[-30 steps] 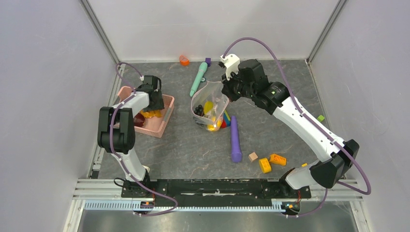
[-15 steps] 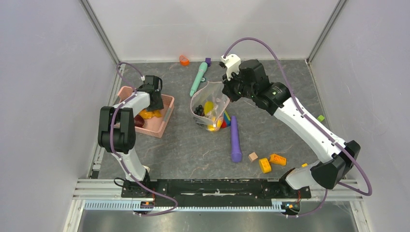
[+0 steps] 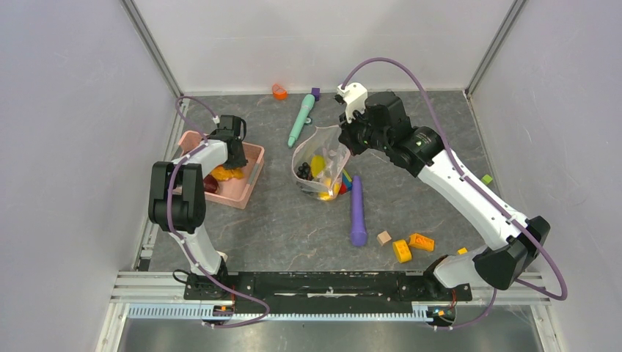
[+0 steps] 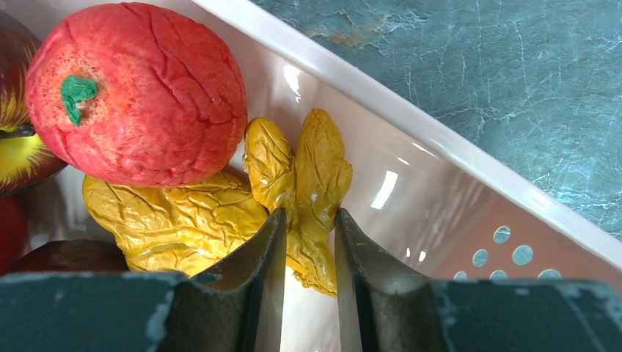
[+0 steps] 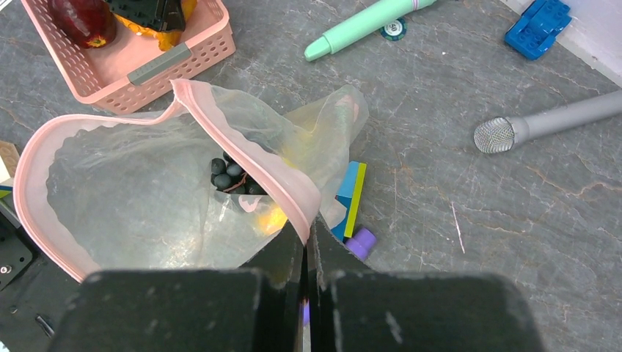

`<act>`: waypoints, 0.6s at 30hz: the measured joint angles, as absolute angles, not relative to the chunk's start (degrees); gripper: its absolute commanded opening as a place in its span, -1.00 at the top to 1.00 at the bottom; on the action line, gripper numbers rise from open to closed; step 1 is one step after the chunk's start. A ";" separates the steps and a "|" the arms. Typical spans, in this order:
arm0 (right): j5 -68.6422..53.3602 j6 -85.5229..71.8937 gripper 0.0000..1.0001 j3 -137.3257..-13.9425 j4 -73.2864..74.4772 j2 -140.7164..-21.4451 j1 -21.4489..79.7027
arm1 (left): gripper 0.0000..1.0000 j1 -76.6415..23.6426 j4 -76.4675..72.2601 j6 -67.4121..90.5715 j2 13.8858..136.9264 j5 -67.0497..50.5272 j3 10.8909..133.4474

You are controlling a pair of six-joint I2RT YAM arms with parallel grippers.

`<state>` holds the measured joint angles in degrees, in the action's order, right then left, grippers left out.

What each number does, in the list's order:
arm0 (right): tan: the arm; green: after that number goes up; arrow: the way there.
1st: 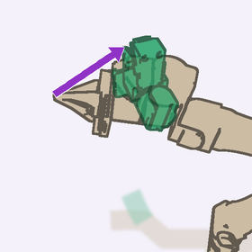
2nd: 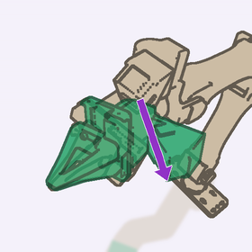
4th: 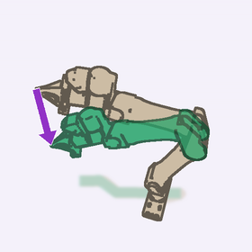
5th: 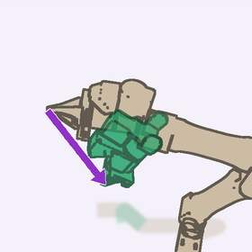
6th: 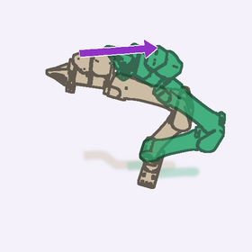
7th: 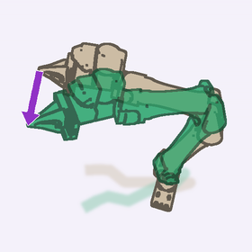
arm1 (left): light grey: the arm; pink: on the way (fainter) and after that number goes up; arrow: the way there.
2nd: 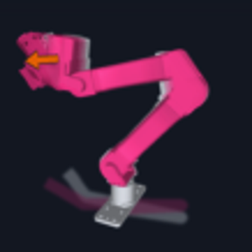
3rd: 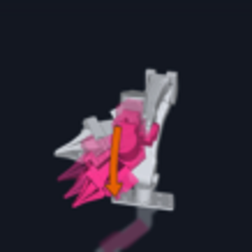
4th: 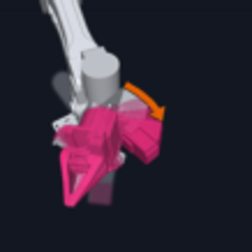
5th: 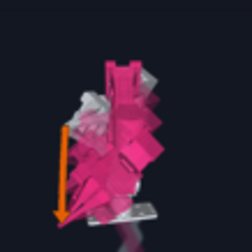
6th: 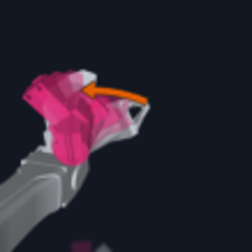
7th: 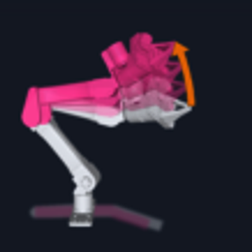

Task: Place the food in the zip-top bag and seal the zipper
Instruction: Pick up the fake vegetable from the bin.

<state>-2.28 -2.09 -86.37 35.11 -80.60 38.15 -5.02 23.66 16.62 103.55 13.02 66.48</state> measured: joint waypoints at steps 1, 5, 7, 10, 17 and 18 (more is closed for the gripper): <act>-2.28 -2.09 1.00 -86.37 35.05 -80.58 38.15 | 0.69 -5.02 23.66 16.64 103.55 13.02 66.48; -2.28 -2.09 1.00 -86.35 34.72 -80.58 38.15 | 0.96 -5.02 23.68 16.69 103.55 12.99 66.48; -2.28 -2.09 1.00 -86.35 34.72 -80.58 38.15 | 0.96 -5.02 23.81 16.71 103.53 12.99 66.50; -2.28 -2.09 1.00 -86.35 34.70 -80.58 38.15 | 0.96 -5.02 24.51 16.84 102.76 12.97 66.54; -2.26 -2.09 1.00 -86.00 34.20 -80.44 38.15 | 0.96 -5.02 27.40 18.59 91.83 13.52 65.25; -2.28 -2.09 1.00 -85.82 34.22 -80.40 38.15 | 0.96 -5.02 27.53 18.63 90.35 13.63 65.17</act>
<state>-2.28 -2.09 -85.82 34.22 -80.40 38.15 -5.02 27.53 18.63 90.35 13.63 65.17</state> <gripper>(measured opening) 0.010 0.269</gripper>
